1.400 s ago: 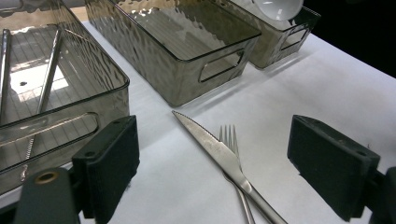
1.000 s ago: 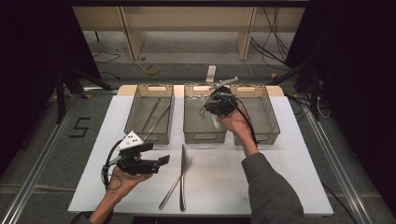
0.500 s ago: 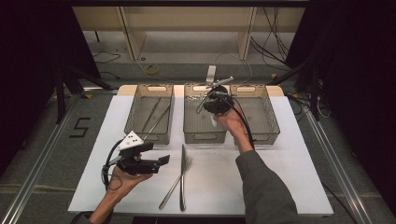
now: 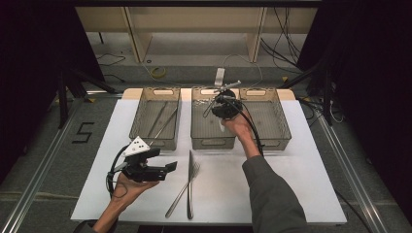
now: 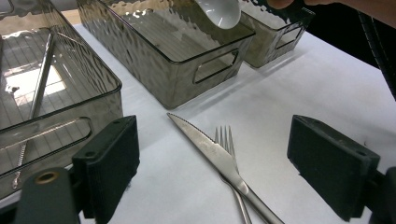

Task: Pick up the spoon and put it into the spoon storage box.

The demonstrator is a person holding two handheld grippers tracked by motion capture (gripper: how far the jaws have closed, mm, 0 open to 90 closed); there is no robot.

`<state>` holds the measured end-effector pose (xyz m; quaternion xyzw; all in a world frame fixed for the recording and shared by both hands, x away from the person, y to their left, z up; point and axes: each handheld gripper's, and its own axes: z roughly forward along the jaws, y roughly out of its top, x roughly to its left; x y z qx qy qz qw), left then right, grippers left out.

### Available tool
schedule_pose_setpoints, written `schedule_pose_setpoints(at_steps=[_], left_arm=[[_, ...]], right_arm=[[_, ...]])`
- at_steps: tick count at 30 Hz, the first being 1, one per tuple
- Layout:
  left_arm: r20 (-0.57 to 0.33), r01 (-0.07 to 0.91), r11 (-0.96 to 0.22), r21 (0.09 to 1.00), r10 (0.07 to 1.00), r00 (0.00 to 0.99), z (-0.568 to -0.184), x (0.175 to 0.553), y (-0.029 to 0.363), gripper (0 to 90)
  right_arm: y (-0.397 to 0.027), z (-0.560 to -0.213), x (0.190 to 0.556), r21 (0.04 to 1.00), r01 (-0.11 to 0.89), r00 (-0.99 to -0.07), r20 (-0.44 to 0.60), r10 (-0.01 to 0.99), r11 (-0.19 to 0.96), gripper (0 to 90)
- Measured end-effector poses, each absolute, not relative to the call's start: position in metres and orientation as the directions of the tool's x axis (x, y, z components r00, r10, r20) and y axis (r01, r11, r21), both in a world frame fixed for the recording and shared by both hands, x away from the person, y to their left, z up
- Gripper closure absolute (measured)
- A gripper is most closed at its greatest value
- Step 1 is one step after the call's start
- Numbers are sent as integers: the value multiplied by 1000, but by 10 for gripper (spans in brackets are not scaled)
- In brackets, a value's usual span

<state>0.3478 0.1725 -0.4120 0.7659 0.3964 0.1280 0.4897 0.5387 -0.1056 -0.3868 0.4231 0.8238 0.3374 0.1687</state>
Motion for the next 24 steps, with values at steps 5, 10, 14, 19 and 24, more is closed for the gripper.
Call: schedule_pose_setpoints(at_steps=[5, 10, 14, 19, 24], left_arm=[[-194, 483, -206, 851, 732, 654, -412, 348, 172, 163], [-192, 482, -207, 851, 732, 654, -412, 348, 172, 163], [-192, 482, -207, 851, 732, 653, -412, 348, 172, 163], [-192, 483, -209, 850, 731, 655, -412, 348, 172, 163], [-191, 483, -210, 850, 732, 654, -412, 348, 172, 163]], right_arm=[[-105, -390, 541, 693, 590, -580, 8, 814, 414, 864], [-103, -392, 540, 691, 590, -584, 8, 812, 418, 864], [-102, -395, 539, 685, 590, -590, 4, 808, 427, 864], [-101, -396, 539, 684, 587, -592, -2, 806, 433, 863], [-97, -398, 539, 677, 592, -594, 1, 804, 437, 860]])
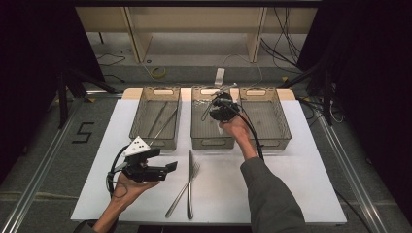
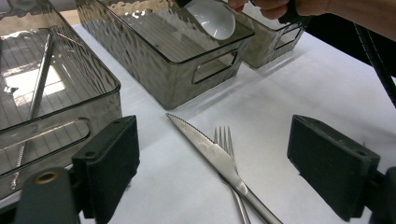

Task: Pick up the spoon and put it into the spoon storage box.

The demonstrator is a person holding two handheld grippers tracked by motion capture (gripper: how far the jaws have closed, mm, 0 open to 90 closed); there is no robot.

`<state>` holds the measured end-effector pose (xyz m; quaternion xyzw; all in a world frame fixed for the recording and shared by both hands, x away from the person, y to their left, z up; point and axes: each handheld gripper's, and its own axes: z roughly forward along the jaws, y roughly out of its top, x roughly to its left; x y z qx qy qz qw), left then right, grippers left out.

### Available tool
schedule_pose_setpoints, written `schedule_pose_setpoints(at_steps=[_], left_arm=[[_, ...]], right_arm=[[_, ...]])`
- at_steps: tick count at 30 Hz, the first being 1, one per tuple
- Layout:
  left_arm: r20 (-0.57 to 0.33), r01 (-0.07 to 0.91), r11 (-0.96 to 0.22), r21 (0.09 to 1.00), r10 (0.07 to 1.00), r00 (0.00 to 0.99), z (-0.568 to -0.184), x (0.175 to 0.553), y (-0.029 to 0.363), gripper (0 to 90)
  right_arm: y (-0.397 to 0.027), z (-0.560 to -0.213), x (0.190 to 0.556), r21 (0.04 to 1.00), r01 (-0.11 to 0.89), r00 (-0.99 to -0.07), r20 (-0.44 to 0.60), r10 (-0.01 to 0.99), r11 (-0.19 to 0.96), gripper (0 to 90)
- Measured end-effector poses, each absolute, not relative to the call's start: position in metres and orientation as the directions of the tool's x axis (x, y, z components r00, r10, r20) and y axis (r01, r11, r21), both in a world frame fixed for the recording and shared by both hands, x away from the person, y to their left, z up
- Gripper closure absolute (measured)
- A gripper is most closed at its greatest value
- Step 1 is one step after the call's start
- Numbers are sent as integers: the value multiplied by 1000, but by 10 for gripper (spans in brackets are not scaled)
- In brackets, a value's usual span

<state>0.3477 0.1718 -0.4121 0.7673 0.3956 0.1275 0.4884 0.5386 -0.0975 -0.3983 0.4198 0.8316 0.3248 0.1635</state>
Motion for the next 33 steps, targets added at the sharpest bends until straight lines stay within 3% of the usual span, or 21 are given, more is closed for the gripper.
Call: schedule_pose_setpoints(at_steps=[6, 8, 17, 33], left_arm=[[-194, 484, -207, 850, 732, 653, -412, 348, 173, 163], [-195, 484, -206, 851, 731, 654, -412, 348, 173, 164], [-228, 498, -190, 846, 715, 660, -412, 348, 172, 164], [-256, 517, -215, 829, 676, 691, -414, 347, 161, 167]], right_arm=[[-96, -399, 538, 690, 591, -599, 27, 800, 419, 789], [-96, -396, 538, 691, 592, -599, 32, 800, 415, 687], [-112, -385, 518, 712, 580, -614, 64, 786, 395, 450], [-168, -390, 434, 797, 508, -677, 134, 724, 327, 358]])
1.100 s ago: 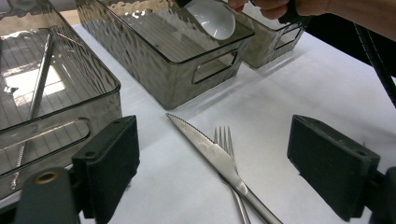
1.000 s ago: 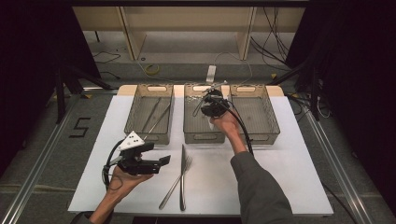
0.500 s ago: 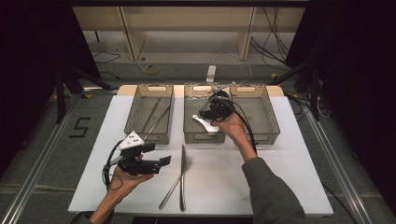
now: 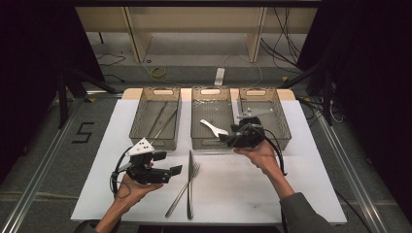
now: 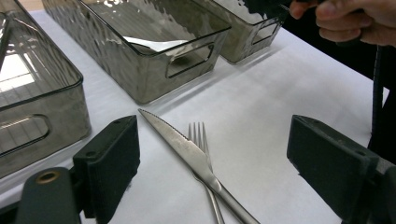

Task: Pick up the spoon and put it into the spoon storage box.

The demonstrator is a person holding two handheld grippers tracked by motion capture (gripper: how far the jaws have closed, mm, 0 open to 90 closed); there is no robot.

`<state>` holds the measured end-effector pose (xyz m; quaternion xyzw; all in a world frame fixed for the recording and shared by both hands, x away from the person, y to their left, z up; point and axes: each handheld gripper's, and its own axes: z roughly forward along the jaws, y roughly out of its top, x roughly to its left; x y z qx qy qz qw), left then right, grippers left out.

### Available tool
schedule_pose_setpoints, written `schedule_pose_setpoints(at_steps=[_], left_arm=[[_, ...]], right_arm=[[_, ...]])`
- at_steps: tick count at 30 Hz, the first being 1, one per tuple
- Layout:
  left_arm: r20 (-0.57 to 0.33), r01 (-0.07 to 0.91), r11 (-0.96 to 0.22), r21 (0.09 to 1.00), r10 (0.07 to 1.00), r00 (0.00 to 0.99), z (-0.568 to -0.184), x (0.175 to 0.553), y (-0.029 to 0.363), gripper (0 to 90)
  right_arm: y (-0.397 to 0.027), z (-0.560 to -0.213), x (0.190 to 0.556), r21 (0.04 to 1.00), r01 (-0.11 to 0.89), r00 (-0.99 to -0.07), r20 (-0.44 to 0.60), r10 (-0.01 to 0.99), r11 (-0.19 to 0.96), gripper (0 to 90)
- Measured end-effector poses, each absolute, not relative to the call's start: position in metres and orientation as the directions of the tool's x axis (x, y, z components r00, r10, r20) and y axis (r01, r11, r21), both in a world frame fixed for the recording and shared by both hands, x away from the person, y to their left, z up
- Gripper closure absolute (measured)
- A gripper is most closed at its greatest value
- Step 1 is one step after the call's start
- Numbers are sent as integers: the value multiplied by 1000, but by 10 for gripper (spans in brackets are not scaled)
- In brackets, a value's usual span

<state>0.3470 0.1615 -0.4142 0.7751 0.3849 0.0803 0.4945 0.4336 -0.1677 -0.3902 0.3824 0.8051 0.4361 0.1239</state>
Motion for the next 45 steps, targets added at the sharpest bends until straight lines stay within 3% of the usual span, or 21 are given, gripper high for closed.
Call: schedule_pose_setpoints(at_steps=[19, 45], left_arm=[[-254, 517, -250, 818, 650, 716, -416, 346, 150, 167], [-265, 538, -325, 778, 607, 749, -422, 346, 133, 170]], right_arm=[[-226, -411, 369, 855, 467, -669, 175, 723, 225, 279], [-235, -433, 339, 841, 489, -666, 187, 722, 233, 242]])
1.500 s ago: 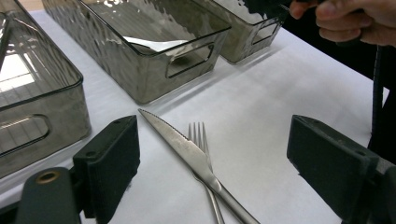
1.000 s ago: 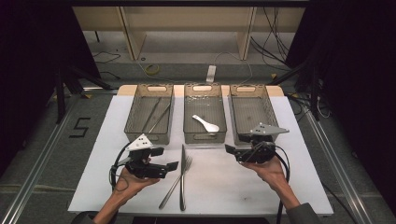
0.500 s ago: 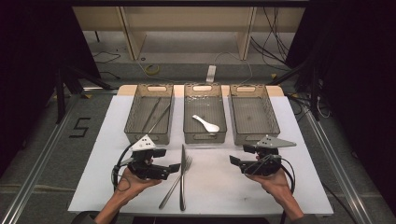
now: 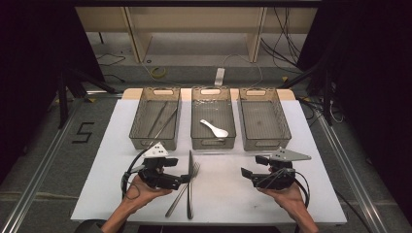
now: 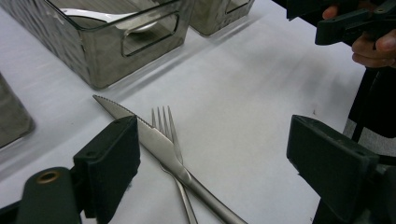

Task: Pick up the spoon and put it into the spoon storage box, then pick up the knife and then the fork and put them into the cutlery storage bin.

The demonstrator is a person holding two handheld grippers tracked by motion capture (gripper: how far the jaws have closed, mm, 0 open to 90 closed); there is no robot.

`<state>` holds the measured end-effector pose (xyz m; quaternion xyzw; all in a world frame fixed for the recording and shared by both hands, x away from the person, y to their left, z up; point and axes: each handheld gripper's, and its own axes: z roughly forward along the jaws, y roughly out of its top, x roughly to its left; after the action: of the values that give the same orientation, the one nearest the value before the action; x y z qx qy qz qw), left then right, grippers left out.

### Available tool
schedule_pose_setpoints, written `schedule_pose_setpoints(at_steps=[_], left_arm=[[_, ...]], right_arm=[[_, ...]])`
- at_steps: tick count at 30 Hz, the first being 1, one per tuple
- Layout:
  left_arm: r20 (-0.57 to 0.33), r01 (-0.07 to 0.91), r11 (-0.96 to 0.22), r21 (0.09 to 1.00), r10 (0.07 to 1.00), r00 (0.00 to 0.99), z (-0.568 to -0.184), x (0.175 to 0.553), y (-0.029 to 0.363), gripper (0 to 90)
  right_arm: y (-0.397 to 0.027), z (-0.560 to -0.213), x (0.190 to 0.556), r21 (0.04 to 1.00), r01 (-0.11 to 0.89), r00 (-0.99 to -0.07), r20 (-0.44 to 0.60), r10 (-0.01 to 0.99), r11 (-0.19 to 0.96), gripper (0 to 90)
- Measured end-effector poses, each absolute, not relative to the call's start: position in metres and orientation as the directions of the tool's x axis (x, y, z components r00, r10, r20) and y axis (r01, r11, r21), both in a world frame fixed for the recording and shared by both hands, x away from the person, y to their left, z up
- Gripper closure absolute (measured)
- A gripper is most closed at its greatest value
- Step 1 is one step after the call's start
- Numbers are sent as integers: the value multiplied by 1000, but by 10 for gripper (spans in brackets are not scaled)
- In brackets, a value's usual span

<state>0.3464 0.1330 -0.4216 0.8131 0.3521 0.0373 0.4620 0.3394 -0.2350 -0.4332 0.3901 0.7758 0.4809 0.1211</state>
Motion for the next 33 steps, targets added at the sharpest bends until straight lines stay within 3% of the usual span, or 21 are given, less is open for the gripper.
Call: schedule_pose_setpoints(at_steps=[24, 29, 33], left_arm=[[-291, 539, -436, 720, 515, 806, -433, 337, 98, 203], [-275, 529, -484, 697, 501, 821, -438, 335, 89, 271], [-269, 519, -528, 672, 480, 835, -442, 334, 85, 409]], right_arm=[[-231, -438, 327, 820, 507, -670, 182, 719, 265, 213], [-230, -437, 326, 820, 504, -673, 177, 718, 270, 213], [-230, -437, 326, 817, 503, -676, 169, 717, 282, 214]])
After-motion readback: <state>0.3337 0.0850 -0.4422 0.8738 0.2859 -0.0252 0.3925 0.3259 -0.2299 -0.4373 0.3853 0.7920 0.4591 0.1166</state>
